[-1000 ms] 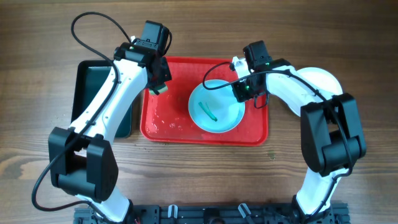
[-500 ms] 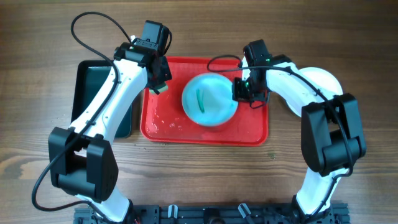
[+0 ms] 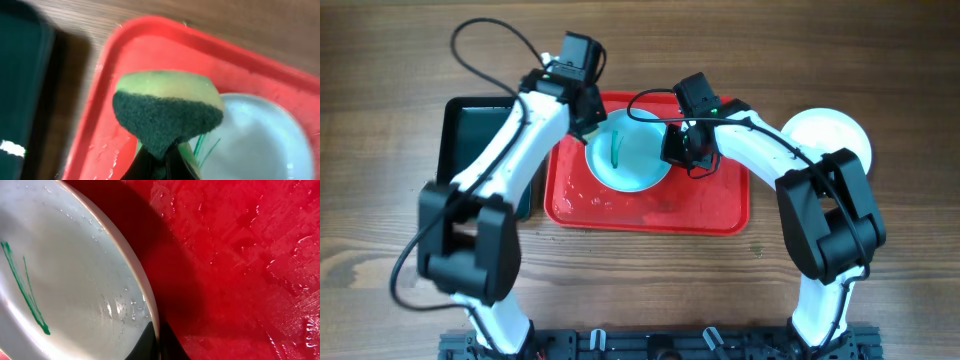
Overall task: Clean dirty plates on tray and stack at the side
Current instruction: 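Tilt the last plate up with right gripper and bring sponge over, then scrub the held plate with the sponge in the left gripper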
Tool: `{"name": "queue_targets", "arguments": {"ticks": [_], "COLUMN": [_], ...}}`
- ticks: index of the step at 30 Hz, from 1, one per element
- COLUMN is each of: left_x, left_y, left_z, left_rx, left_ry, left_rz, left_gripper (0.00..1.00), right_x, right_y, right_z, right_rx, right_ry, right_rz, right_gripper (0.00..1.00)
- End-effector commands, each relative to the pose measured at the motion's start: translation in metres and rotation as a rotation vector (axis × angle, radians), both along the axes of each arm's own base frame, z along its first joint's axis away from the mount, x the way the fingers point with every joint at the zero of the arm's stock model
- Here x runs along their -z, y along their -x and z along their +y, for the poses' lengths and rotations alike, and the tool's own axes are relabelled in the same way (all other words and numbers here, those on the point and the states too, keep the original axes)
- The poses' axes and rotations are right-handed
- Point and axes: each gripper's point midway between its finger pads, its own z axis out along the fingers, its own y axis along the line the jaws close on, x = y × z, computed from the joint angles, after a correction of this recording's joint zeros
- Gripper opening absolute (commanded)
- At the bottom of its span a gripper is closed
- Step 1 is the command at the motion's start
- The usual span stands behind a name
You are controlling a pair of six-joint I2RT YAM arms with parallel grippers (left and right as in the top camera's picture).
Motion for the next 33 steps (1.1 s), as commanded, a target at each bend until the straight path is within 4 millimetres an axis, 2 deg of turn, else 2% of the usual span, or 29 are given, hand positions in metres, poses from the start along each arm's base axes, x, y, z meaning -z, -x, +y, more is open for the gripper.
{"name": "queue_targets", "arguments": {"ticks": [1,3,7,10,13,14,16,17,19,20,22,26,27,28,29,30,33], "left_x": [0.055,0.078,0.099,0.092,0.08,0.085,0.102,0.107,0.099,0.088,0.082,0.082,0.085,0.089,0.096,0.099,0.091], "left_y": [0.014,0.023,0.036,0.062,0.089,0.091,0.069,0.058,0.051,0.052,0.051,0.044,0.041,0.039,0.039,0.042,0.069], "left_z": [-0.03,-0.041,-0.055,-0.095,-0.116,-0.105,-0.057,-0.024,0.036,0.061,0.064,0.045,0.033,0.018,-0.012,-0.03,-0.095], "left_rx": [0.217,0.304,0.437,0.66,0.795,0.758,0.468,0.271,-0.071,-0.208,-0.227,-0.181,-0.116,-0.022,0.158,0.263,0.612], "left_ry": [0.03,0.061,0.125,0.336,0.476,0.427,0.187,0.033,-0.222,-0.336,-0.38,-0.369,-0.339,-0.292,-0.179,-0.097,0.245], "left_rz": [0.135,0.196,0.264,0.304,0.352,0.385,0.399,0.384,0.328,0.284,0.258,0.211,0.211,0.225,0.255,0.274,0.33], "left_gripper": [0.04,0.04,0.04,0.04,0.04,0.04,0.04,0.04,0.04,0.04,0.04,0.04,0.04,0.04,0.04,0.04,0.04], "right_x": [0.011,0.009,0.011,0.01,0.01,0.01,0.01,0.01,0.01,0.01,0.01,0.01,0.01,0.01,0.01,0.01,0.01], "right_y": [0.007,0.01,0.01,0.008,0.008,0.008,0.008,0.007,0.007,0.007,0.007,0.006,0.006,0.006,0.006,0.006,0.006], "right_z": [0.0,0.006,0.008,0.01,0.01,0.01,0.009,0.009,0.009,0.009,0.009,0.009,0.009,0.009,0.009,0.009,0.009], "right_rx": [-0.048,-0.098,-0.119,-0.12,-0.122,-0.122,-0.12,-0.12,-0.12,-0.12,-0.12,-0.118,-0.118,-0.119,-0.119,-0.119,-0.126], "right_ry": [0.004,-0.031,-0.042,-0.054,-0.053,-0.054,-0.054,-0.054,-0.054,-0.054,-0.054,-0.056,-0.056,-0.056,-0.056,-0.056,-0.056], "right_rz": [0.026,0.026,0.026,0.019,0.018,0.017,0.017,0.017,0.016,0.016,0.016,0.012,0.012,0.012,0.012,0.012,0.007], "right_gripper": [0.04,0.04,0.04,0.04,0.04,0.04,0.04,0.04,0.04,0.04,0.04,0.04,0.04,0.04,0.04,0.04,0.04]}}
